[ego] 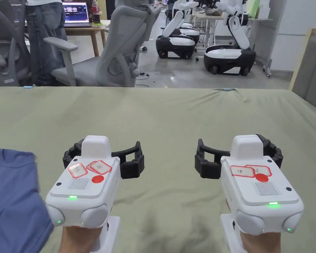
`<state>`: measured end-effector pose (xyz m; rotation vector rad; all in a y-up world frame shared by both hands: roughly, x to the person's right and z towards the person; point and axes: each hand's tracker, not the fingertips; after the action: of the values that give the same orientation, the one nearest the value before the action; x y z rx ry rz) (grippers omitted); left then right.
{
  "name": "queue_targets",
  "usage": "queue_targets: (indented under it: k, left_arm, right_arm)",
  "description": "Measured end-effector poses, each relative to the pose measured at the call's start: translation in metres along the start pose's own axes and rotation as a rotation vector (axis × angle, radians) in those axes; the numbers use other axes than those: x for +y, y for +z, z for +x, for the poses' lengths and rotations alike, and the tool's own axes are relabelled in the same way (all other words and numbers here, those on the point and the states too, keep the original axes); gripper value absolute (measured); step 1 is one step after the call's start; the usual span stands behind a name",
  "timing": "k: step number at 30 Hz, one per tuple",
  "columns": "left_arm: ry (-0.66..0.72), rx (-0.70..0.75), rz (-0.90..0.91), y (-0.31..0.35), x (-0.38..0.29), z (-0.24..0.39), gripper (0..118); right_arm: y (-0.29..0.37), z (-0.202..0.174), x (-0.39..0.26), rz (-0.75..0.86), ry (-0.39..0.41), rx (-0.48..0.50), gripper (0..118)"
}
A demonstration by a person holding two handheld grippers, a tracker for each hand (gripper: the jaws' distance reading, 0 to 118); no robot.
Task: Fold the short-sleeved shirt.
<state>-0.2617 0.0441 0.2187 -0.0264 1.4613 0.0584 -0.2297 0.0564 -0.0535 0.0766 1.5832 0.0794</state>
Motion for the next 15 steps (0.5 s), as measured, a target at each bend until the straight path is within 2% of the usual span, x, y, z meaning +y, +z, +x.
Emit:
queue_targets:
  k: [15]
  left_arm:
    - [-0.022,0.009,0.023,0.0048,-0.0031,-0.0015,118]
  right_arm:
    - [-0.0018,0.0007,-0.0008,-0.006,0.007,-0.015,118]
